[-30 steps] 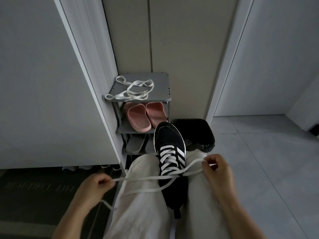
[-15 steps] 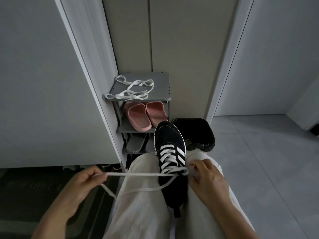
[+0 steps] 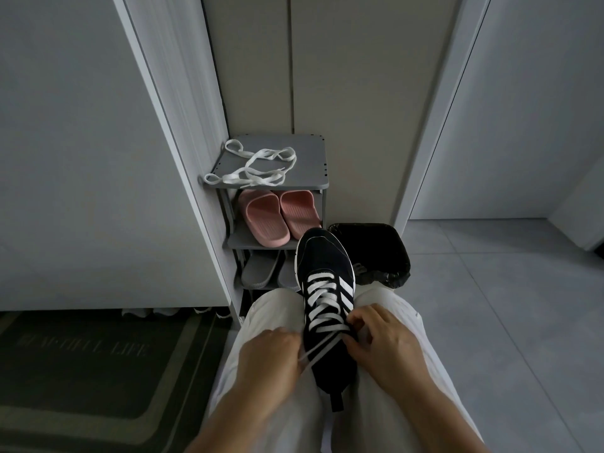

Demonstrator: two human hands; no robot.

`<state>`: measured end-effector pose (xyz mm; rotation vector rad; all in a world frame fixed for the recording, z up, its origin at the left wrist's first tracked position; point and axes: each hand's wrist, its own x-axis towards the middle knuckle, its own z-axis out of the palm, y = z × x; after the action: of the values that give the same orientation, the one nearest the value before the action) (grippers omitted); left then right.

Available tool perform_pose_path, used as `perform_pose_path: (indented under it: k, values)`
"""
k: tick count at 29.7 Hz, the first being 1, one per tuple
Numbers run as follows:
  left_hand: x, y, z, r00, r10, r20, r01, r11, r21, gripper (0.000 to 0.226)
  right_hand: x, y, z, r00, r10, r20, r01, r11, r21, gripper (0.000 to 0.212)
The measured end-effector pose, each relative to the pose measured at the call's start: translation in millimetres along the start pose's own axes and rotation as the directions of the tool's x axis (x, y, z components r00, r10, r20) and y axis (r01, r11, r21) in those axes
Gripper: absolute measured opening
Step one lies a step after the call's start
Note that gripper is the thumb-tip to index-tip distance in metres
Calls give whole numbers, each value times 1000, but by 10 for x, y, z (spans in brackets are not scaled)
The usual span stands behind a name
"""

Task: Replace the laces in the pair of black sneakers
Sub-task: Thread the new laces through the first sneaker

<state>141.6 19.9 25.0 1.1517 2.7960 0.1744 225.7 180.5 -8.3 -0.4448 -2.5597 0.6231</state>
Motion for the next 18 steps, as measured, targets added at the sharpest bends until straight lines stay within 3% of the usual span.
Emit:
perform_pose_path:
  k: [1, 3, 6, 9, 12, 15, 18]
  values:
    - [0, -37, -70, 999, -23, -32, 23, 1000, 18, 18, 2, 13, -1, 1000, -2, 0, 2, 1000, -1, 20]
    - [-45, -111, -191, 970, 76, -229, -53, 993, 108, 14, -1, 16, -7, 1000, -14, 4, 14, 1000, 9, 22]
    - [-81, -204, -211, 939, 134, -316, -154, 987, -39, 40, -17, -38, -8, 996, -94, -6, 94, 990, 101, 18]
    - [-166, -282, -196, 947, 193, -257, -232, 964, -132, 39, -38, -106, -9, 986, -167, -16, 167, 969, 182, 15]
    - [-262, -323, -125, 947, 252, -201, -294, 931, -216, 21, -46, -182, 0, 978, -206, 20, 197, 957, 212, 25]
    - [-285, -285, -143, 915, 319, -249, -364, 916, -166, 10, -40, -297, 78, 956, -290, 39, 274, 934, 231, 24]
    - [-244, -327, -182, 900, 301, -316, -355, 926, -130, 13, -38, -353, 143, 931, -362, -45, 364, 917, 166, 15]
